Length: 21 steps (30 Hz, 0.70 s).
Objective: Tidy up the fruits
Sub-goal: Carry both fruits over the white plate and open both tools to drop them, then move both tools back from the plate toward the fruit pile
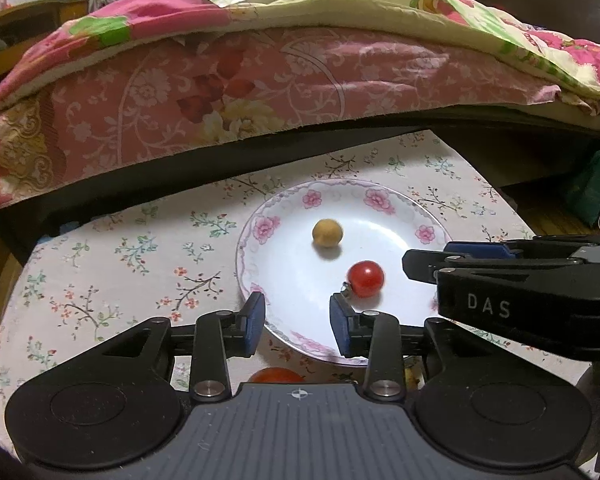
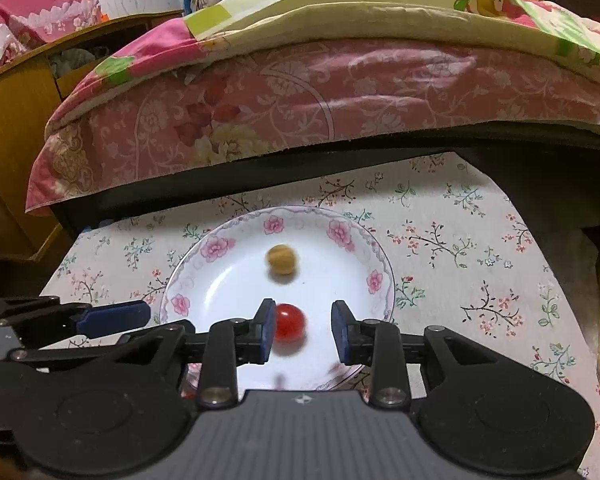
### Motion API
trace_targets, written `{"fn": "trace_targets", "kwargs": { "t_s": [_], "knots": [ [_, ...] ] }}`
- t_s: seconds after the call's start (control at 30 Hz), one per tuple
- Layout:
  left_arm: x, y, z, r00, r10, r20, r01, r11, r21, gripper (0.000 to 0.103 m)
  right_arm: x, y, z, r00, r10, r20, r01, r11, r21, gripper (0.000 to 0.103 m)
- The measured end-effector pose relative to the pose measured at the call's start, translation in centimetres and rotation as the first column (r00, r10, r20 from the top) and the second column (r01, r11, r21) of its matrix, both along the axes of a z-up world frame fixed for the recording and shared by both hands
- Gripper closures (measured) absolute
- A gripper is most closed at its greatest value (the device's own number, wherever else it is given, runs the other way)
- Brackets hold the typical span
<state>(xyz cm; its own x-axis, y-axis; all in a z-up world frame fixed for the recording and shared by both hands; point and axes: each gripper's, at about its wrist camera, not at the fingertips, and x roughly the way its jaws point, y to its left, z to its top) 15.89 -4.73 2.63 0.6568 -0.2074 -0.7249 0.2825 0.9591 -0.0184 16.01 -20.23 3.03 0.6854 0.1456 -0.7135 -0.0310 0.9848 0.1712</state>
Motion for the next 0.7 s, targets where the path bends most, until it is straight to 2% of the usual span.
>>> {"fn": "trace_targets", "kwargs": {
  "t_s": [0.33, 0.5, 0.7],
  "knots": [
    [-1.9, 0.8, 0.9, 1.0, 0.005, 0.021, -0.006, 0.999, 0.039, 0.056, -1.3, 0.5, 1.0, 1.0, 0.013, 0.021, -0.013, 1.0, -0.007, 0.072],
    [-3.8, 1.4, 1.8, 0.999, -0.009, 0.036, 0.008, 0.999, 0.047, 0.05, -3.1, 0.8, 1.9, 0.999, 0.031, 0.028, -0.031, 0.999, -0.008, 0.072],
    [-6.4, 2.7, 2.2, 0.999, -0.024, 0.025, 0.023, 0.998, 0.05, 0.05, -5.6, 1.0, 2.8, 0.999, 0.032, 0.028, -0.032, 0.999, 0.002, 0.072]
  ]
}}
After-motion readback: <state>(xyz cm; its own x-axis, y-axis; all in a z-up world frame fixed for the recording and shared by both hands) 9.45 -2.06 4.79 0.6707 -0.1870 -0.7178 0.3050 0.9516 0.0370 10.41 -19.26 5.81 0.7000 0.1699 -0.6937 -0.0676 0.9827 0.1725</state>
